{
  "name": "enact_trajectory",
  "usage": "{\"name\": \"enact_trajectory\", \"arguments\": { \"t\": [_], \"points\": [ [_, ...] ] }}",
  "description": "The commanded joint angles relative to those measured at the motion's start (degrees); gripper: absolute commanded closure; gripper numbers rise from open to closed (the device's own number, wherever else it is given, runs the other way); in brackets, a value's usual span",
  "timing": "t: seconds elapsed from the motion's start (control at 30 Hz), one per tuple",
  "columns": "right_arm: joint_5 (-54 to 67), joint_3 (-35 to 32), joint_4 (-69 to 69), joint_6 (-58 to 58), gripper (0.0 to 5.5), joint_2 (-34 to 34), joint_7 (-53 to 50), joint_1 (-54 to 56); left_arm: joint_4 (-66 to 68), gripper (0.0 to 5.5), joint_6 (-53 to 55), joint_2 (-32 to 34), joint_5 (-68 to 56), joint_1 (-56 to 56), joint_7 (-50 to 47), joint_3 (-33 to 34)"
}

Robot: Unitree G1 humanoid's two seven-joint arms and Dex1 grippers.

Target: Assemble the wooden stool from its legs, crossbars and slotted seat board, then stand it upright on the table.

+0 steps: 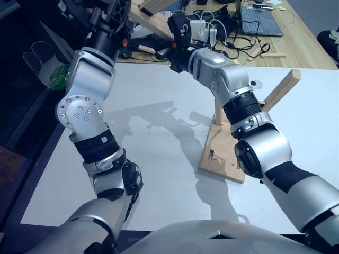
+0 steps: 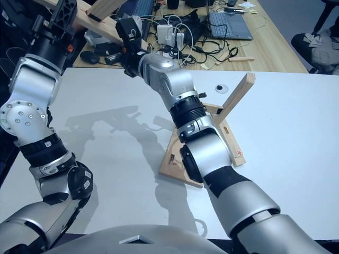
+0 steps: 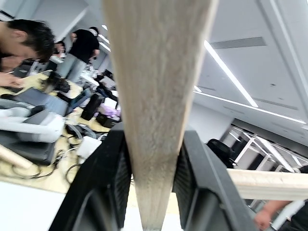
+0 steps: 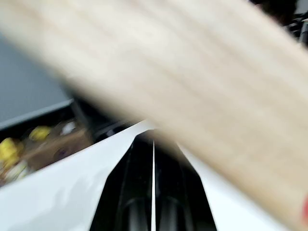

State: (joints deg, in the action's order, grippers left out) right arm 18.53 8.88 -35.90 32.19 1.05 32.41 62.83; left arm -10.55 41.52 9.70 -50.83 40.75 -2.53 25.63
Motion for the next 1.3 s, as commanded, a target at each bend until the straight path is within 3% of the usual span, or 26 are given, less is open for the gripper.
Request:
{"name": "enact_trajectory", "arguments": {
  "t": [0.03,0.13,0.27,0.33,0.43,0.6,0.67,0.73,0.83,0.93,0.97,1.03,1.1,1.2,1.3],
  "points": [
    [-0.3,10.9,29.4,11.7,5.5,-22.0,15.7,-20.5,-1.7,4.48,-5.4,-2.4,4.3,-0.4,-4.0,-1.4],
    [3.7,8.6,48.8,16.6,5.5,-39.1,24.3,-33.5,-2.1,4.48,-8.8,-2.7,7.5,-1.3,-6.5,-0.8],
    [5.6,0.8,61.4,17.4,5.5,-54.3,30.2,-45.3,-0.8,4.48,-10.6,-1.8,9.2,-1.9,-8.4,0.8],
    [6.6,-2.2,62.6,16.4,5.5,-55.3,30.3,-46.8,-0.7,4.48,-11.3,-1.7,9.4,-2.2,-8.6,1.3],
    [6.3,-2.2,63.1,10.3,5.5,-51.5,28.8,-46.8,0.0,4.48,-11.9,-2.9,9.3,-2.0,-9.0,0.6],
    [-13.1,3.4,55.6,-22.5,5.5,-45.2,19.3,-42.2,-0.2,4.48,-12.4,-4.6,9.1,-3.5,-9.1,-0.2],
    [2.0,-1.0,69.1,-11.5,5.5,-49.2,25.4,-42.9,-0.2,4.48,-12.9,-5.1,9.3,-5.3,-9.1,0.0],
    [19.0,-7.3,74.8,1.6,5.5,-49.7,24.3,-44.3,0.0,4.48,-13.6,-5.9,9.4,-6.3,-9.1,-0.1],
    [46.8,-14.9,68.0,14.9,5.5,-48.3,11.0,-41.7,0.0,4.48,-14.1,-6.9,9.4,-7.1,-9.0,-0.6],
    [77.0,-15.6,60.3,21.5,5.5,-57.4,4.7,-46.8,0.4,4.48,-14.3,-7.2,9.5,-7.7,-8.7,-0.9],
    [81.3,-16.2,57.7,24.9,5.5,-60.8,6.2,-50.5,0.6,4.48,-14.4,-7.2,9.6,-7.9,-8.6,-0.9],
    [77.6,-19.3,54.9,32.8,5.5,-65.8,12.3,-59.1,0.8,4.48,-14.8,-7.1,9.8,-8.0,-8.4,-0.7],
    [63.6,-22.9,54.9,37.3,5.5,-72.3,22.3,-72.4,0.8,4.48,-15.4,-7.3,9.9,-8.4,-8.4,-0.6],
    [38.1,-25.6,56.9,26.0,5.5,-82.6,36.1,-95.9,0.0,4.48,-16.1,-7.8,10.0,-9.5,-8.6,-0.7],
    [14.1,-30.2,53.4,7.2,5.5,-84.0,41.4,-110.8,-0.3,4.48,-16.4,-8.0,10.0,-9.9,-8.7,-0.7]
  ]
}}
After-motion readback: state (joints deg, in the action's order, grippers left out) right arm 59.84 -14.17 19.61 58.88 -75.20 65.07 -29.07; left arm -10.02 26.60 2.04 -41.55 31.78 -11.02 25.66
